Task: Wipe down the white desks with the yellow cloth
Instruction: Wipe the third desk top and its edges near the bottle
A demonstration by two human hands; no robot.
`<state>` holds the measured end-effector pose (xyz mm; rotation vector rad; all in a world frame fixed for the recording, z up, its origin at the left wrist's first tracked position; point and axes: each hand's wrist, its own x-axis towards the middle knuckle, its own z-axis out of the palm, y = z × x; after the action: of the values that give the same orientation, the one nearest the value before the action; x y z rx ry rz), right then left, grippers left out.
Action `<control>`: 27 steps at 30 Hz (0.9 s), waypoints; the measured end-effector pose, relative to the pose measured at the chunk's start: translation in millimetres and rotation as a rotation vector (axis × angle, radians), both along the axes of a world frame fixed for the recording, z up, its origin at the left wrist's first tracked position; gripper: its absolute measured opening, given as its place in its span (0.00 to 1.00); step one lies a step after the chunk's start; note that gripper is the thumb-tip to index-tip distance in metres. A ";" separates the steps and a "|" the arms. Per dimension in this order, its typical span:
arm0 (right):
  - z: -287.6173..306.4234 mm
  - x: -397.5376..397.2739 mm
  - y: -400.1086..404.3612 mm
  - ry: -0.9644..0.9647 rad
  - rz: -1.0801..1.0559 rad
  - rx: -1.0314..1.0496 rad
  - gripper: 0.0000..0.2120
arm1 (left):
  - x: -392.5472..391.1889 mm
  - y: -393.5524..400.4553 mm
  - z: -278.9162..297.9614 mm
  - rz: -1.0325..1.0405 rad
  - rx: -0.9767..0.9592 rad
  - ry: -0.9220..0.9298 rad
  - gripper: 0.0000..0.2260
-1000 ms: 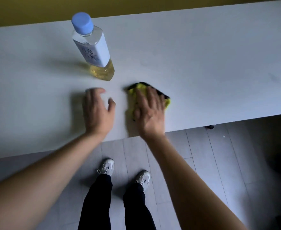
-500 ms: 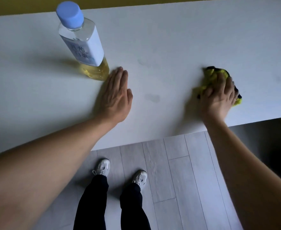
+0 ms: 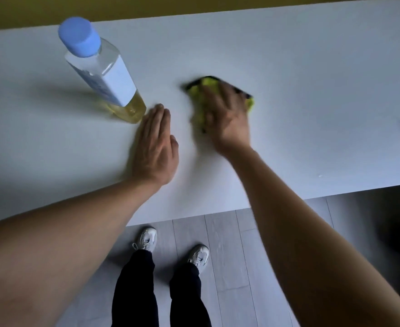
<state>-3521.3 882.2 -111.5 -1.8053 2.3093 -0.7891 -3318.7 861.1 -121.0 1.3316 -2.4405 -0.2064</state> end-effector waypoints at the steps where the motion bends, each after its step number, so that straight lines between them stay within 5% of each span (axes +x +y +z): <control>1: -1.7 -29.4 9.9 0.017 -0.095 -0.018 0.26 | -0.8 0.5 1.7 0.005 0.017 -0.008 0.26; 5: 2.0 -127.2 49.3 0.020 -0.370 0.033 0.29 | 1.3 4.1 1.8 0.033 0.030 -0.020 0.26; 9: 2.4 -118.2 38.3 0.002 -0.624 0.082 0.30 | -2.8 3.4 1.2 0.021 0.039 -0.039 0.26; 16: 3.9 39.6 -38.5 -0.007 -0.010 -0.014 0.27 | -1.1 1.7 5.0 0.029 0.031 -0.033 0.25; 20: 4.0 34.0 -39.5 0.011 0.132 0.024 0.27 | -2.5 2.0 6.2 0.035 0.033 -0.034 0.25; 27: -3.1 -114.1 -22.1 0.058 -0.320 0.021 0.28 | -1.8 1.6 8.0 -0.054 0.058 -0.065 0.24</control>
<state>-3635.4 860.2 -114.6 -1.4865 2.6734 -0.7545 -3320.5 862.7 -113.0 1.3165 -2.5449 -0.2540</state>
